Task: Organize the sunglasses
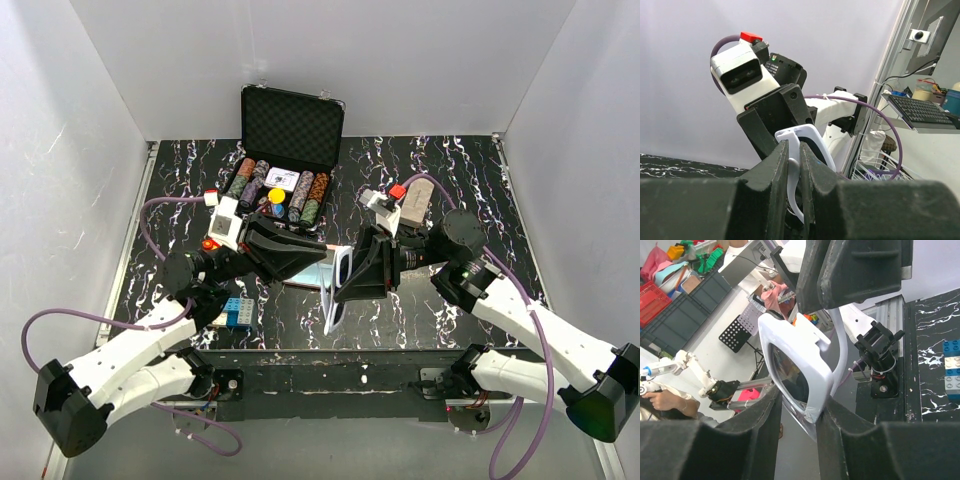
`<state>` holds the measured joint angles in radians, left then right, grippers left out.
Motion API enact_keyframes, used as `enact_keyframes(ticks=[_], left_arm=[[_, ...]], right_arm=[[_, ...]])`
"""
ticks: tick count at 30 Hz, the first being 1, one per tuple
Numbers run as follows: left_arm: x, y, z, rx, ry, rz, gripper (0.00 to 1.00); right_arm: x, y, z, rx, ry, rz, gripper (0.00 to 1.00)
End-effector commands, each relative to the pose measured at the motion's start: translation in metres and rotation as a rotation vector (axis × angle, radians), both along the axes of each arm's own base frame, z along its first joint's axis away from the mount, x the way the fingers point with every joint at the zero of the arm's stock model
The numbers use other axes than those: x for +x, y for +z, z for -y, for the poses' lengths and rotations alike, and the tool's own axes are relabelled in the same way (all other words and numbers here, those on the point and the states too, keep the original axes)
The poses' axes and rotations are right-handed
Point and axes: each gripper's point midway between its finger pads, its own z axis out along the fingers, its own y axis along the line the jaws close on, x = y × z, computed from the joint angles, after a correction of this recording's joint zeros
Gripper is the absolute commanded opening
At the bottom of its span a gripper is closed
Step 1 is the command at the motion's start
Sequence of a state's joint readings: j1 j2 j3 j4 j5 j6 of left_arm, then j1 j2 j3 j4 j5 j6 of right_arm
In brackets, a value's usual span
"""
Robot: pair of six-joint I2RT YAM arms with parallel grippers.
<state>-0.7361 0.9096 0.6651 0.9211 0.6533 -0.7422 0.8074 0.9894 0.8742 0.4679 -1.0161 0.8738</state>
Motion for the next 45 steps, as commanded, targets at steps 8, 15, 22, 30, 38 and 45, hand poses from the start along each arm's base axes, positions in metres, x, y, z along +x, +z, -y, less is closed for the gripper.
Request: enact_keyframes(ticks=[8,15,22,30,38,45], left_arm=[[0.016,-0.005,0.001,0.051,0.077,-0.065,0.15],[0.030,-0.020,0.004,0.138,0.132,-0.169,0.92],[0.079,-0.065,-0.034,0.254,0.499,-0.480,0.98],[0.089,-0.137,-0.083,0.497,0.778,-0.763,0.98],[0.079,-0.239,-0.151,0.824,1.153,-1.153,0.98],[0.065,-0.276,-0.156,0.883,1.158,-1.252,0.98]], right_arm=[[-0.003,0.018,0.002,0.041,-0.011,0.040,0.24],[0.028,-0.006,-0.006,-0.155,-0.188,0.032,0.15],[0.053,-0.045,0.006,-0.382,-0.333,0.120,0.15],[0.088,-0.087,0.019,-0.596,-0.412,0.321,0.14],[0.142,-0.148,0.012,-0.916,-0.307,0.490,0.11],[0.176,-0.211,-0.008,-1.207,-0.154,0.514,0.06]])
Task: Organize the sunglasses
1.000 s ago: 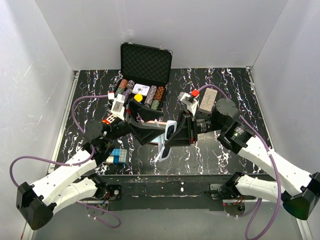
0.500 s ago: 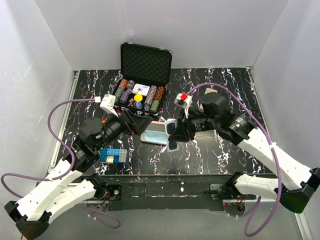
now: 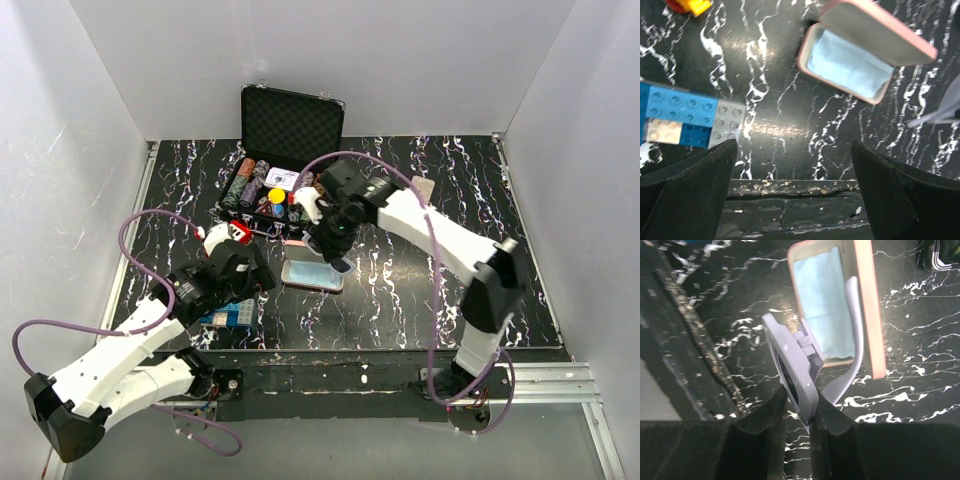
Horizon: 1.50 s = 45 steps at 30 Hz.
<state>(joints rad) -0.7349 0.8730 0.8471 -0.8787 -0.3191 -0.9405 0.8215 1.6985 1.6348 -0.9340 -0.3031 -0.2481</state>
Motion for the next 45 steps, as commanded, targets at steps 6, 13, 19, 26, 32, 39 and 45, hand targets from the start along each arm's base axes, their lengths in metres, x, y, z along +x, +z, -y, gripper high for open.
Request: enact_keyframes(ticks=[6,13,19,26,32,39,45], left_arm=[[-0.016,-0.008,-0.034,0.043,0.115,-0.011,0.98],[-0.021,-0.003,-0.042,0.054,0.129,-0.011,0.98],[-0.019,0.000,-0.039,0.051,0.118,-0.005,0.98],[-0.018,-0.001,-0.037,0.061,0.097,-0.007,0.98],[-0.017,-0.004,-0.033,0.060,0.084,-0.014,0.98],[-0.017,-0.008,-0.031,0.056,0.080,-0.019,0.98],[-0.016,-0.009,-0.025,0.027,0.067,-0.013,0.98]], right_arm=[[0.010,-0.064,-0.014,-0.326,0.205,0.019,0.06],[0.011,-0.089,-0.021,-0.408,0.305,0.064,0.08],[0.020,-0.100,-0.023,-0.471,0.326,0.089,0.08],[0.019,-0.108,-0.024,-0.496,0.426,0.112,0.11],[0.020,-0.106,-0.027,-0.520,0.459,0.139,0.12],[0.007,-0.081,-0.024,-0.494,0.486,0.156,0.12],[0.021,-0.082,-0.023,-0.528,0.473,0.221,0.11]])
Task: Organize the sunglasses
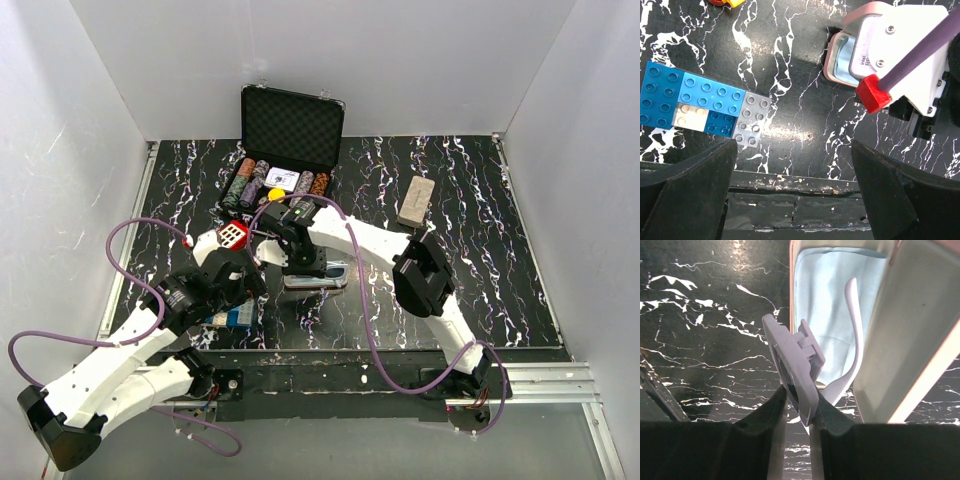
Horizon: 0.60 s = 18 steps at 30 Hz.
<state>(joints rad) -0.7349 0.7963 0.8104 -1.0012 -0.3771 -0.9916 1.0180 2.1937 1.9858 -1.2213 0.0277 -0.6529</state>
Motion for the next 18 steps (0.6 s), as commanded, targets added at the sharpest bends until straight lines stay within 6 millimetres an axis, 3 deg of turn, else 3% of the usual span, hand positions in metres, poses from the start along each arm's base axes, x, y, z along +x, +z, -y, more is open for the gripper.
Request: enact_keyframes(ticks=[1,6,18], left_arm=[[0.003,0.003,0.004,-0.025,-0.005,0.024,0.98],[0.002,0.002,0.001,-0.016,0.000,0.020,0.98],[-0.002,0.004,-0.002,-0.017,0.001,0.023,0.98]], right_arm=[[0.013,0.022,0.000,0.015,0.013,0.081,0.12],[0.026,0.016,-0.002,-0.008,0.024,0.136,0.13],[0.018,-0.006,-0.005,-0.040,0.065,0.096,0.14]])
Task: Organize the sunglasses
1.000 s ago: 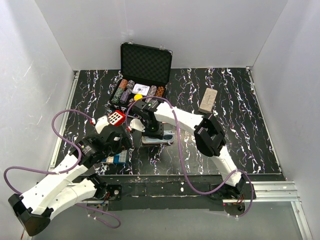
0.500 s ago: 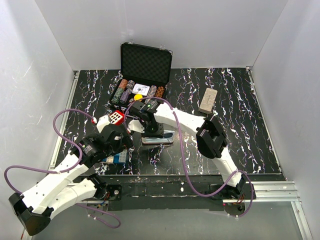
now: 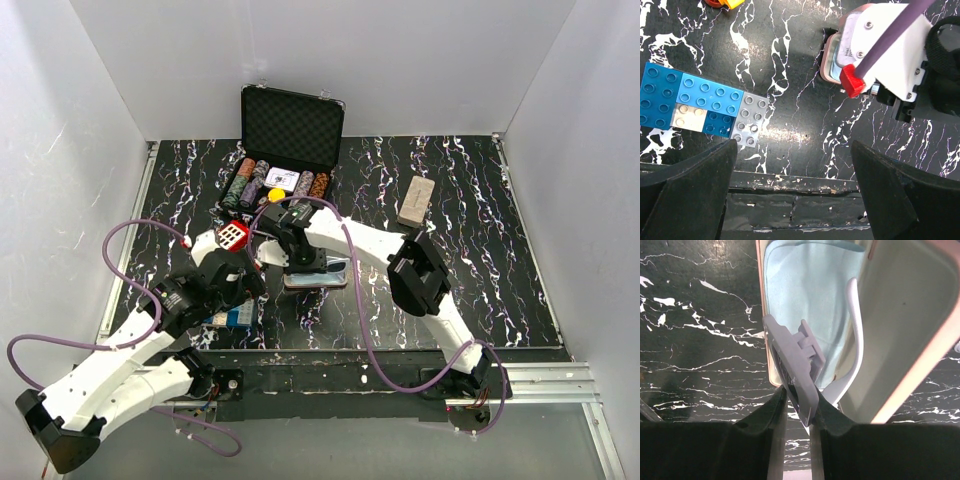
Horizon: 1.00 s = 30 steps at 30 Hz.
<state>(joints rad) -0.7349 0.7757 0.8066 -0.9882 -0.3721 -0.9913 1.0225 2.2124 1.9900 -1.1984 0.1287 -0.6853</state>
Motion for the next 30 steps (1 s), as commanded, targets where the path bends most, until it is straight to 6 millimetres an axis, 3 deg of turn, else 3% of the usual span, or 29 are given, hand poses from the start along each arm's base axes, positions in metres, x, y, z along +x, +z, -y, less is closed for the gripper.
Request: enact_keyframes(ticks=[1,13,22,30], left_arm=[[-0.003,0.000,-0.004,0.006,0.002,0.004,0.98],[-0.004,-0.002,-0.003,0.000,-0.003,-0.002,0.98],[-0.003,-0.004,0.000,0.003,-0.016,-0.008,0.98],[-0.002,-0.004,0.002,-0.003,-0.023,-0.008,0.98]], right_arm=[[-0.001,-0.004,-0.009,0.007,0.037,-0.005,0.15],[-0.018,-0.019,-0.013,-0.005,0.107,-0.088,0.19],[-0.010,-0.028,-0.017,-0.019,0.108,-0.064,0.23],[-0.002,-0.028,-0.018,-0.026,0.087,-0.025,0.36]])
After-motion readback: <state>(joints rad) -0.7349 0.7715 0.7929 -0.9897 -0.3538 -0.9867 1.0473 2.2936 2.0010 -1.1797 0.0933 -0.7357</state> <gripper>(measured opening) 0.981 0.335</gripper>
